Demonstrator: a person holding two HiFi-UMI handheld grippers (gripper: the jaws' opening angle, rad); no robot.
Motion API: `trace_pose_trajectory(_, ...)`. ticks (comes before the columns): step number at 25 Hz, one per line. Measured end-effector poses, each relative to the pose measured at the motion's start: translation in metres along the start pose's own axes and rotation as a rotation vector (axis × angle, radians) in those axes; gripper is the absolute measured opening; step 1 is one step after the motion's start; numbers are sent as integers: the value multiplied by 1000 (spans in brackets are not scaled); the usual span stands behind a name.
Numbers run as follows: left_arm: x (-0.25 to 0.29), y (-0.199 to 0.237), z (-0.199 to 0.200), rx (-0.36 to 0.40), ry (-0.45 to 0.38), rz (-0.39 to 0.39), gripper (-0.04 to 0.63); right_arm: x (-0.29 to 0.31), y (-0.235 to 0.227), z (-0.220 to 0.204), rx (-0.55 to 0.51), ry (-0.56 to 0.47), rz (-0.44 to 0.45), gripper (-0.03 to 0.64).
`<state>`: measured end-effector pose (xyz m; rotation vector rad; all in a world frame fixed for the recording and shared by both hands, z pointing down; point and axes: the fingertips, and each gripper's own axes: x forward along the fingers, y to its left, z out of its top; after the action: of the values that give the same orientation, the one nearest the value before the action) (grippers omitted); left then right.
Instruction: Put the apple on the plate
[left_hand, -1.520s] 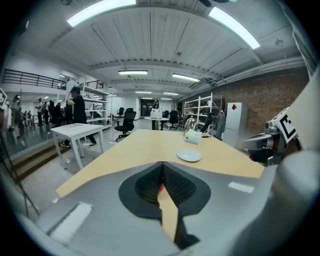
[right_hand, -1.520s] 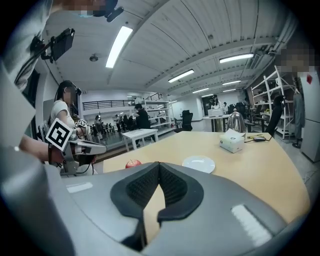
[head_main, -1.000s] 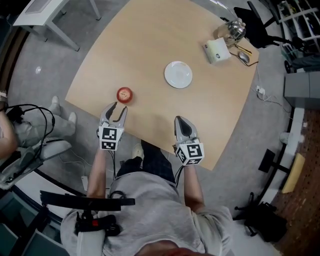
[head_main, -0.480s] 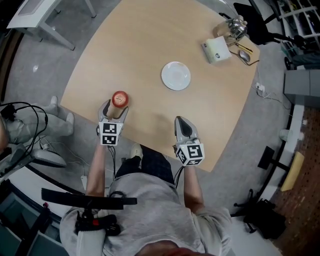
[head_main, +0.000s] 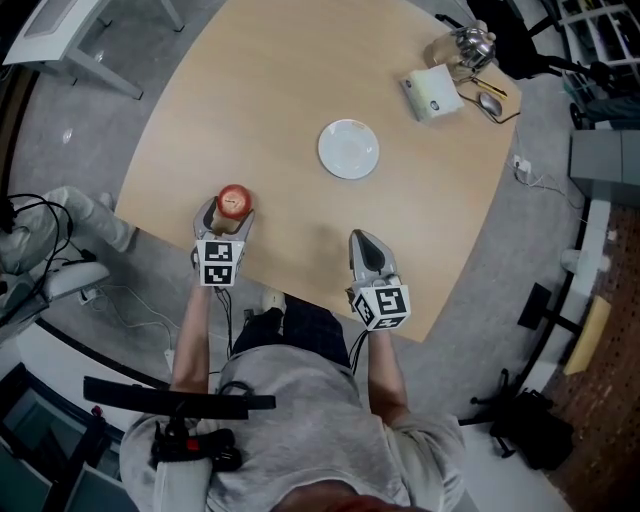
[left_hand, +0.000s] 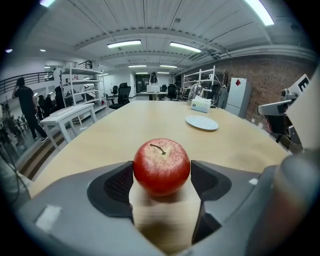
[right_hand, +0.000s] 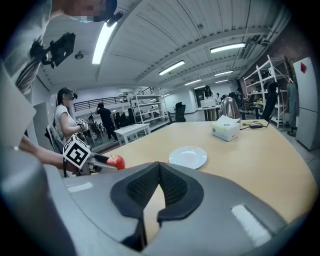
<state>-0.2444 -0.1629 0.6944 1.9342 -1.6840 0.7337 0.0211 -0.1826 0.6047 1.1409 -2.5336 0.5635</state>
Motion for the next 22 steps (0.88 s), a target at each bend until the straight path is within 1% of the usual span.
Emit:
trace_pose_trajectory(1,0,1,0,-1,0,4,377,0,0,0,4,-1,-1,6)
trace_pose_trajectory(5,-1,2,1,-2,-5,7,376,-2,-2,-2,13,-4,-10,6)
trace_pose_trajectory(12,1,1,9,18,-7,2,374,-4,-8,3,22,-15,-24,6)
trace_pose_trajectory(22,1,-16,50,57,-79,-34,373,-14,-17,14,31,-49,-63,6)
